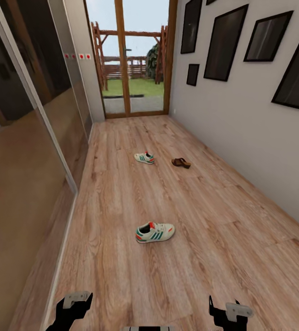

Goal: Pick up the two gym shoes and the two sandals from the corridor floor and place them onto the hallstand (shoe rack) in the corridor, making sure they are on the rack and not on the floor. Arrange them so the two gym shoes are next to each other and the two sandals are next to each other.

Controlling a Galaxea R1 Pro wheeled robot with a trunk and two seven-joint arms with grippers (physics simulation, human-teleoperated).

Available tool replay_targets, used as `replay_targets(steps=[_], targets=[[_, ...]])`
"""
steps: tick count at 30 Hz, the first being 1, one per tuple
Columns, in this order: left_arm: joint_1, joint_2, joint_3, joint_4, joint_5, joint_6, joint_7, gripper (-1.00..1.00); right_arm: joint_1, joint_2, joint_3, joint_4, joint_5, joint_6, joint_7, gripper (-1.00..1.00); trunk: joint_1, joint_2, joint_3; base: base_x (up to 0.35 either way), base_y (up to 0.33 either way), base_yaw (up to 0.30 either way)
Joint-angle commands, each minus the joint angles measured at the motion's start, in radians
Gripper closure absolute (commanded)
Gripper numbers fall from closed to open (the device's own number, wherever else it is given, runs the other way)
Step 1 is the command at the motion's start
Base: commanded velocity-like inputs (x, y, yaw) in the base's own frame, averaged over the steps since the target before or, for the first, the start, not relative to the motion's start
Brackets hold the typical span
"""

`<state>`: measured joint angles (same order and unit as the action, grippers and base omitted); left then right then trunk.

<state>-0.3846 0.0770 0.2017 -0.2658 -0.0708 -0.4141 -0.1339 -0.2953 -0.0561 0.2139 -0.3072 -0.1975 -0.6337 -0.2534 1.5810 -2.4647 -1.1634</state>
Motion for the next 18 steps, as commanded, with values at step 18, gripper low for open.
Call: replay_targets(steps=[18], targets=[[0.000, 0.000, 0.007, 0.000, -0.007, -0.004, -0.006, -1.00, -0.001, -0.001, 0.009, 0.000, -0.008, -0.003, -0.004, -1.00, 0.000, 0.000, -0.019, 0.000, 0.000, -0.232]])
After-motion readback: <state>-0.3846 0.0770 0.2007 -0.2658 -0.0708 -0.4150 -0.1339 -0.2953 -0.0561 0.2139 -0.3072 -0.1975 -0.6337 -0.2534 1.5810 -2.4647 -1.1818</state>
